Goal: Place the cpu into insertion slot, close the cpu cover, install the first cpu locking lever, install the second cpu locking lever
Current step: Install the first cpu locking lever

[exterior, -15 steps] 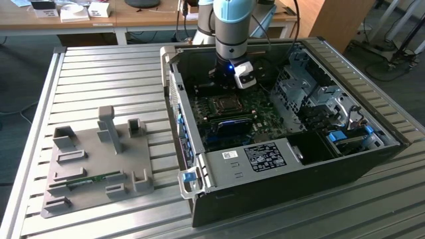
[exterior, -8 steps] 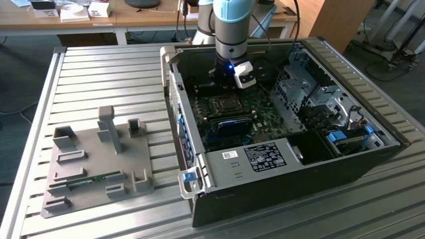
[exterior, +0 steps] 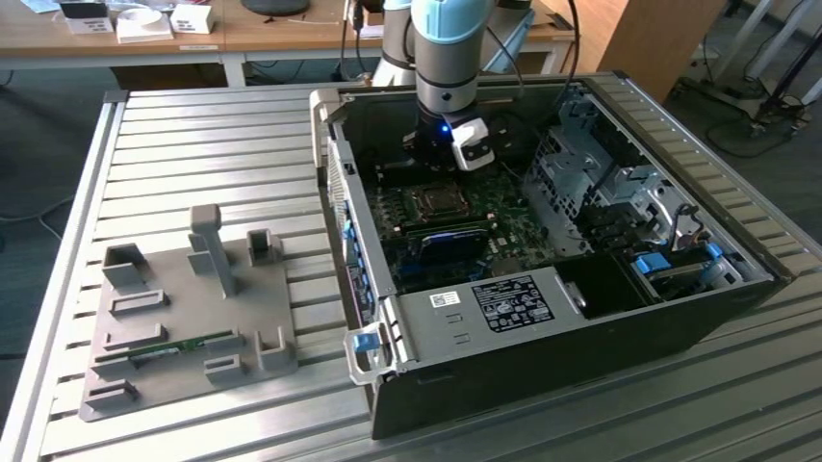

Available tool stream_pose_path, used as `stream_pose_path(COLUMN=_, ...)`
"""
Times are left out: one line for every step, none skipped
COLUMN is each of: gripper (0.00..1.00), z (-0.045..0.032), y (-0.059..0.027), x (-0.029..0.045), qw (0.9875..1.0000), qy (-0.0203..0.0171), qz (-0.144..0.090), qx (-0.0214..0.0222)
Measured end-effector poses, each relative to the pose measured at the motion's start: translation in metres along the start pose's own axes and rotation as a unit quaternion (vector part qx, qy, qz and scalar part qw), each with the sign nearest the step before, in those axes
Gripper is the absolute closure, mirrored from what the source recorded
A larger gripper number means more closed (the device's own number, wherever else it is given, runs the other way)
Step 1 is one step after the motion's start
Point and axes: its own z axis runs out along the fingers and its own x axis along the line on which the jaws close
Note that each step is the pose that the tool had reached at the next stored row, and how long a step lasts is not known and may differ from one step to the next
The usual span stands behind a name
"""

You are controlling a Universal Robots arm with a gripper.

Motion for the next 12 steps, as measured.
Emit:
stream_pose_path(gripper=0.89, z=0.0, y=0.0001, x=0.0, qw=1.0, qy=0.0, qz=0.0, qx=-0.0003)
stream_pose_path(gripper=0.89, z=0.0, y=0.0001, x=0.0, qw=1.0, qy=0.0, qz=0.001, qx=-0.0005)
stream_pose_path(gripper=0.89, z=0.0, y=0.0001, x=0.0, qw=1.0, qy=0.0, qz=0.001, qx=-0.0005)
stream_pose_path(gripper=0.89, z=0.0, y=0.0001, x=0.0, qw=1.0, qy=0.0, qz=0.001, qx=-0.0005)
stream_pose_path(gripper=0.89, z=-0.0001, y=0.0001, x=0.0, qw=1.0, qy=0.0, qz=0.001, qx=-0.0004)
stream_pose_path(gripper=0.89, z=-0.0001, y=0.0001, x=0.0, qw=1.0, qy=0.0, qz=0.001, qx=-0.0004)
stream_pose_path(gripper=0.89, z=-0.0001, y=0.0001, x=0.0, qw=1.0, qy=-0.0001, qz=0.001, qx=-0.0004)
stream_pose_path(gripper=0.89, z=-0.0008, y=0.0002, x=-0.0001, qw=1.0, qy=0.0, qz=0.001, qx=-0.0002)
stream_pose_path(gripper=0.89, z=-0.0018, y=0.0005, x=-0.0002, qw=1.0, qy=0.0, qz=0.001, qx=-0.0003)
stream_pose_path(gripper=0.89, z=-0.0026, y=0.0007, x=-0.0003, qw=1.0, qy=0.0, qz=0.001, qx=-0.0004)
stream_pose_path(gripper=0.89, z=-0.0029, y=0.0008, x=-0.0004, qw=1.0, qy=-0.0001, qz=0.001, qx=-0.0004)
stream_pose_path(gripper=0.89, z=-0.0029, y=0.0008, x=-0.0004, qw=1.0, qy=-0.0001, qz=0.001, qx=-0.0005)
